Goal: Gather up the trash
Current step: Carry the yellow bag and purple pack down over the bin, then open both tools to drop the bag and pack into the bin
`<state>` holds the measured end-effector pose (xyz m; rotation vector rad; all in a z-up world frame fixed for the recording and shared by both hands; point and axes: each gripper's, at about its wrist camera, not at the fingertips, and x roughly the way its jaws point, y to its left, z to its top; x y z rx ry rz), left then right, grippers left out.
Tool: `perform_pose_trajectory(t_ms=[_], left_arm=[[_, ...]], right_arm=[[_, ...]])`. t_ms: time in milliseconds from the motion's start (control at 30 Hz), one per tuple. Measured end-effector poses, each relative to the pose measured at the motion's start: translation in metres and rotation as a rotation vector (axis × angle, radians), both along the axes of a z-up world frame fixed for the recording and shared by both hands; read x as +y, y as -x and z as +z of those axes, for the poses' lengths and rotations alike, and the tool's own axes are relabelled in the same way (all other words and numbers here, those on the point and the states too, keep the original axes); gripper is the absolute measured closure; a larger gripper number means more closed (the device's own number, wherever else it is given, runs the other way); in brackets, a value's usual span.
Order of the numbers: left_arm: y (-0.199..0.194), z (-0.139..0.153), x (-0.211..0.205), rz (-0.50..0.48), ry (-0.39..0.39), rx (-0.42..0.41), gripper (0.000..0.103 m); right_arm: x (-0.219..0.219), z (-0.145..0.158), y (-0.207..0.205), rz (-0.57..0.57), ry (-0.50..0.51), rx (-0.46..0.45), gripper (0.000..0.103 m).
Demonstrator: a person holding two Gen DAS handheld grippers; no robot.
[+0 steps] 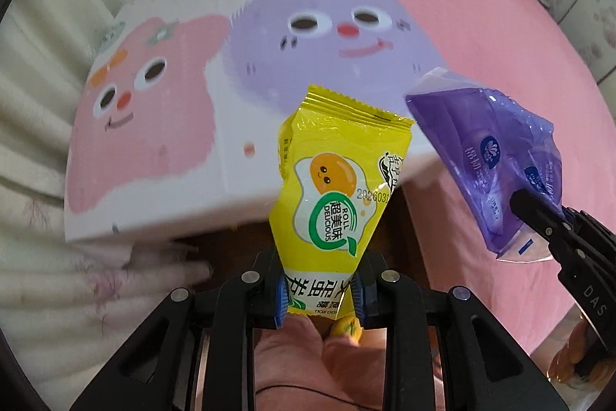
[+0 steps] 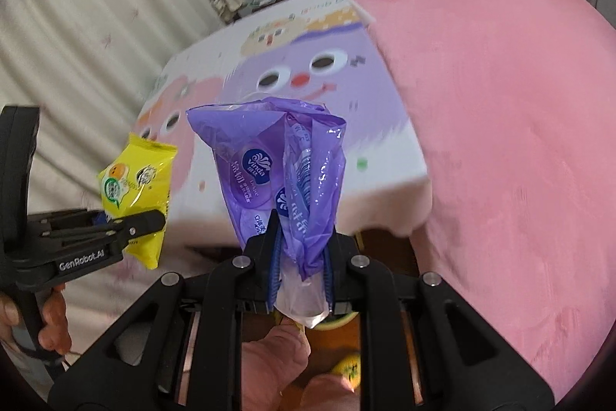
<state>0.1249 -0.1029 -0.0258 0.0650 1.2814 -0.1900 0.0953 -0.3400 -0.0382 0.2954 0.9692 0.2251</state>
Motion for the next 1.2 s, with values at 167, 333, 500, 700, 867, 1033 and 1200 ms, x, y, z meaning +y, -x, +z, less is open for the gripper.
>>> perform_pose_trajectory(t_ms=[167, 333, 500, 700, 867, 1033, 1200], left_arm=[[0.034, -0.022, -0.007, -0.023, -0.043, 0.059, 0.078], [0.04, -0.047, -0.006, -0.046, -0.066, 0.105, 0.078], [0.031, -0.092, -0.002, -0.042, -0.064, 0.18, 0.078], [0.028, -0.177, 0.005, -0.019, -0.071, 0.263, 0.078], [0.018, -0.263, 0.011, 0.036, -0.063, 0.344, 0.078], [0.003, -0.338, 0.004, 0.043, -0.048, 0.368, 0.078], [-0.011, -0.398, -0.001, 0.036, -0.051, 0.374, 0.069]], right_arm=[[0.005, -0.028, 0.04, 0.027, -0.011, 0.061, 0.088], [0.011, -0.064, 0.051, 0.008, -0.035, 0.161, 0.088], [0.019, -0.094, 0.051, 0.015, -0.012, 0.226, 0.088], [0.038, -0.157, 0.039, 0.023, 0.039, 0.346, 0.088], [0.054, -0.246, 0.018, -0.007, 0.104, 0.464, 0.088], [0.067, -0.328, -0.002, -0.029, 0.138, 0.544, 0.088], [0.077, -0.406, -0.023, -0.037, 0.151, 0.586, 0.087]])
